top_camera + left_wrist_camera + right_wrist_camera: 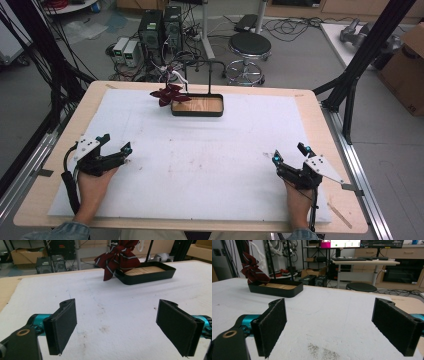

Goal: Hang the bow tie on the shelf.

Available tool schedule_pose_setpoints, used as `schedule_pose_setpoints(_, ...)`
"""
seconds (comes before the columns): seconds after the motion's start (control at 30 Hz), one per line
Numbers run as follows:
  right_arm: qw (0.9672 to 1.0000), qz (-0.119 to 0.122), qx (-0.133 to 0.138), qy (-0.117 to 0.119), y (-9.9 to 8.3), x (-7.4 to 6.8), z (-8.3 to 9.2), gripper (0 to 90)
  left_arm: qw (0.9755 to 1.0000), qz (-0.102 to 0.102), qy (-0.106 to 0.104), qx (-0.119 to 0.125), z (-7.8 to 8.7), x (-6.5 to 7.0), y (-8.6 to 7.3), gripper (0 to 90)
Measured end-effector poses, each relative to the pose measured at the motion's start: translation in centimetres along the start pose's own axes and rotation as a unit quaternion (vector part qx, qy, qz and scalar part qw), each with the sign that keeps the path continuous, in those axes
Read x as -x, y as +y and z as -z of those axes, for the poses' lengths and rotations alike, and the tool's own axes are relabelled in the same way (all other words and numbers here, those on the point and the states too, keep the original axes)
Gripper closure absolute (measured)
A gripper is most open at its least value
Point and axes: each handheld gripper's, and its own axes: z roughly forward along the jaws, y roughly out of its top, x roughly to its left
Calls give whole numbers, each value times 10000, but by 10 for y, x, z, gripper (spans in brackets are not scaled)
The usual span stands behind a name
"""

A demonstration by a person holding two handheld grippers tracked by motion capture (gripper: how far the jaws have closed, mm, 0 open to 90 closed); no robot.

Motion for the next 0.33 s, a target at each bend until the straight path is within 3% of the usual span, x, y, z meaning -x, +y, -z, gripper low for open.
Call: schedule_pose_setpoints(0.33, 10000, 18, 14, 11, 0, 0, 0, 117, 10000, -19, 22, -56, 0, 0, -3, 171)
